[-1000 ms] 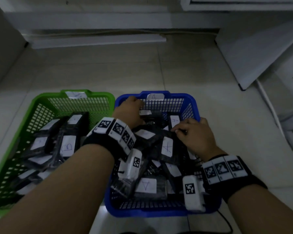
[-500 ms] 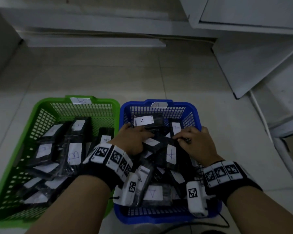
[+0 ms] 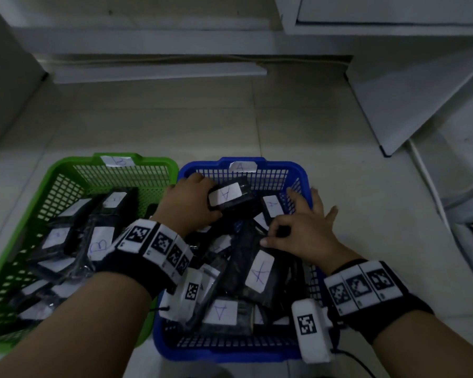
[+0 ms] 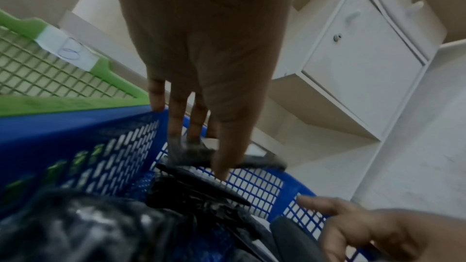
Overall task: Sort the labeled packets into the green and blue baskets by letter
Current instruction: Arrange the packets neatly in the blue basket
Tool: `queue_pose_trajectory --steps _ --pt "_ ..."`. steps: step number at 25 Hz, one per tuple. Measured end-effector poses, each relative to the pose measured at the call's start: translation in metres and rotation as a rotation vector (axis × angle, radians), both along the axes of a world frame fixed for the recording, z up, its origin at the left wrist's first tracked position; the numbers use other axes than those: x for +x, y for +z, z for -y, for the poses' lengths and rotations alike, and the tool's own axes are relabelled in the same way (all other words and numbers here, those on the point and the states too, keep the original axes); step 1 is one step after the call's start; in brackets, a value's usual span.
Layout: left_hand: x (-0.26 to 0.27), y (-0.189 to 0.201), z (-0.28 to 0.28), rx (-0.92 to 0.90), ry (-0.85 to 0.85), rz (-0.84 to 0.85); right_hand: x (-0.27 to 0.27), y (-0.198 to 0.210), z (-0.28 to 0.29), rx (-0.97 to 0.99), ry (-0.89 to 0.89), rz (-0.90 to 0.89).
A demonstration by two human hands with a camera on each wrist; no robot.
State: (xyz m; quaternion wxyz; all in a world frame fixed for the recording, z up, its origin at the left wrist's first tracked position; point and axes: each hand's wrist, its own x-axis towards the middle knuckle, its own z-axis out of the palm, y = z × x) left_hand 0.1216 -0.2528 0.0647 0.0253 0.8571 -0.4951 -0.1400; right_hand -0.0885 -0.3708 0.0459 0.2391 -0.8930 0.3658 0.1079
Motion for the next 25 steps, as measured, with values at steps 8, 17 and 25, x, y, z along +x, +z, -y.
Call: queue_pose_trajectory --steps 8,17,25 --pt "0.002 -0.005 0.026 0.053 -0.074 0.122 -0.008 0.025 0.000 0.389 -0.052 0.289" --pt "-0.016 0.007 0.020 -0.167 0.235 -0.852 0.023 0.028 0.026 0.344 -0.402 0.644" --pt "0.008 0.004 -0.007 -0.272 0.376 -0.497 0.053 -0.018 0.011 0.124 -0.048 -0.095"
